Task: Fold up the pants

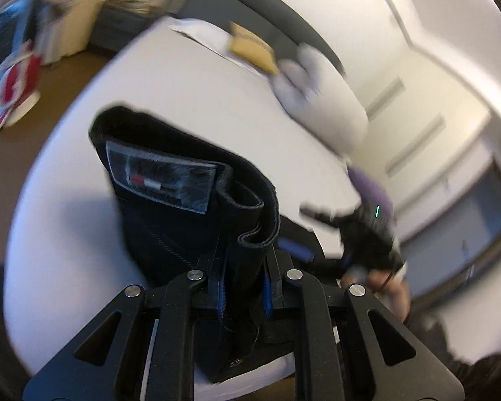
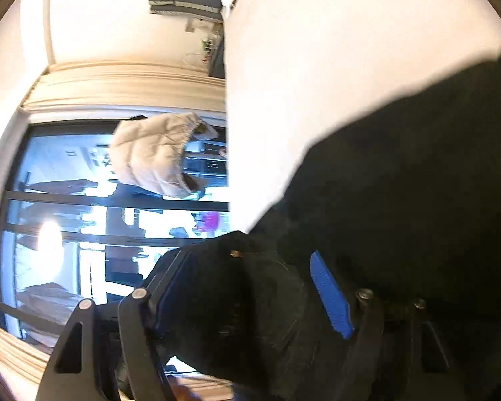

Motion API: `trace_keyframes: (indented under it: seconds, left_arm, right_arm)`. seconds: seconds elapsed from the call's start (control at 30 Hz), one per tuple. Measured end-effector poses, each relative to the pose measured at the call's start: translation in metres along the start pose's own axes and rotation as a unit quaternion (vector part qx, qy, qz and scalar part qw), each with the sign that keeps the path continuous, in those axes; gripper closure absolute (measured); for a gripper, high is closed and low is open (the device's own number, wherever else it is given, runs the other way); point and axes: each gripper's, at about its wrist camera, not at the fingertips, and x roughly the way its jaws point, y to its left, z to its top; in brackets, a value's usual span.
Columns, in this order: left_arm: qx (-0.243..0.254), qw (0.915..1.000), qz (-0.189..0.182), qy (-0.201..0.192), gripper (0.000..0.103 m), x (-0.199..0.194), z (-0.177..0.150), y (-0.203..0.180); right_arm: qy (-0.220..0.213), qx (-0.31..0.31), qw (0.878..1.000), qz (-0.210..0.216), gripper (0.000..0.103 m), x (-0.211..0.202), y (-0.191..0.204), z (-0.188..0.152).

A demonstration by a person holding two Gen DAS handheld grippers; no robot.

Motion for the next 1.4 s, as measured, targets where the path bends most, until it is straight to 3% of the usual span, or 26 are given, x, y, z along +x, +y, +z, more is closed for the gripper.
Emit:
trace_keyframes:
  seconds: [0.13, 0.2, 0.3, 0.5, 0.6, 0.73, 0.83, 0.87, 0.97, 1.4]
  left_arm:
    - [0.088, 0.9936, -0.009, 0.07, 0.089, 0.071, -0.013, -0.061]
    - [0.111, 0.9876, -0.01, 0.11, 0.089, 0.106, -0.028, -0.081]
    - [0.157, 0.9771, -0.004, 0.144, 0.089, 0.133, -0.05, -0.104]
    - [0.225, 0.9622, 0.014, 0.153, 0.089, 0.15, -0.065, -0.136]
    - [0.243, 0.9584, 0.018, 0.148, 0.089, 0.152, -0.066, -0.148]
    - [0.262, 0.9532, 0.016, 0.15, 0.089, 0.146, -0.088, -0.164]
    - [0.275, 0.9495, 0.017, 0.151, 0.089, 0.15, -0.092, -0.172]
    - [0.278, 0.9487, 0.018, 0.15, 0.089, 0.151, -0.094, -0.175]
    - [0.278, 0.9478, 0.012, 0.156, 0.089, 0.154, -0.095, -0.182]
    - [0.319, 0.9326, -0.023, 0.167, 0.089, 0.22, -0.106, -0.257]
  right_arm:
    - [0.025, -0.027, 0.999, 0.016, 0.024, -0.03, 0.013, 0.006]
    - [0.026, -0.042, 0.999, 0.009, 0.015, -0.044, 0.016, 0.006]
    - [0.02, -0.055, 0.998, -0.008, 0.012, -0.056, 0.014, 0.004]
    - [0.046, -0.03, 0.997, -0.059, 0.012, -0.037, -0.012, 0.001]
    - [0.068, -0.02, 0.996, -0.052, 0.012, -0.024, -0.019, 0.001]
    - [0.077, -0.04, 0.995, -0.055, 0.031, -0.012, -0.018, 0.005]
    - [0.071, -0.044, 0.995, -0.055, 0.058, -0.01, -0.018, 0.014]
    - [0.069, -0.046, 0.994, -0.065, 0.074, -0.011, -0.019, 0.016]
    - [0.069, -0.056, 0.991, -0.096, 0.087, -0.016, -0.022, 0.017]
    - [0.044, -0.068, 0.982, -0.173, 0.09, -0.074, -0.038, 0.045]
